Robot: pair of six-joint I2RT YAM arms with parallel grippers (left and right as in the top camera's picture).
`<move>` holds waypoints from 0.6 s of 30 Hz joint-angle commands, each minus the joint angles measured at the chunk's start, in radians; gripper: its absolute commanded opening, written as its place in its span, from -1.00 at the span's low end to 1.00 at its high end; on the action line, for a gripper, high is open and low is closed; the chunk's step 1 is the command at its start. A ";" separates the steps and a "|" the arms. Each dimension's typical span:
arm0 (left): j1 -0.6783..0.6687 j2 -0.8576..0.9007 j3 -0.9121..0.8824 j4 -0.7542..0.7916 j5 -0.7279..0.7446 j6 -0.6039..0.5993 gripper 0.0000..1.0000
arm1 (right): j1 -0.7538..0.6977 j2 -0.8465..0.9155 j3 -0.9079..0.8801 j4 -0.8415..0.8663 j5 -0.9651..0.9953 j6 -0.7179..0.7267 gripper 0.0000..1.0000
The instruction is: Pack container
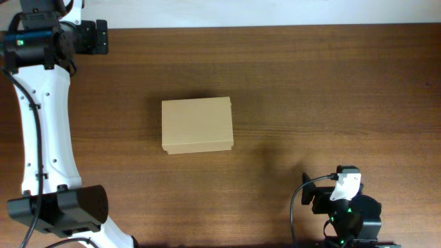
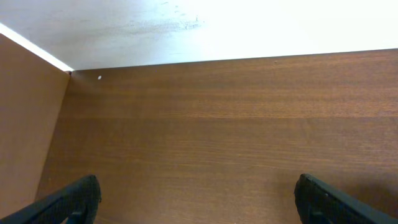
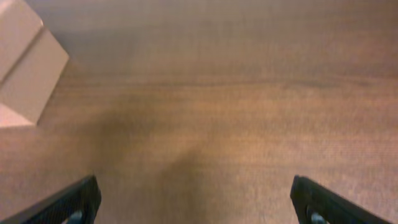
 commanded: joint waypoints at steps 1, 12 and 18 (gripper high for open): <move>-0.001 -0.003 0.007 0.002 0.000 0.016 0.99 | -0.003 -0.011 -0.005 -0.024 -0.013 0.006 0.98; -0.001 -0.023 0.001 0.002 0.003 0.016 0.99 | -0.003 -0.011 -0.005 -0.042 -0.013 0.006 0.98; -0.001 -0.209 -0.149 0.002 0.003 0.016 0.99 | -0.003 -0.011 -0.005 -0.042 -0.013 0.006 0.98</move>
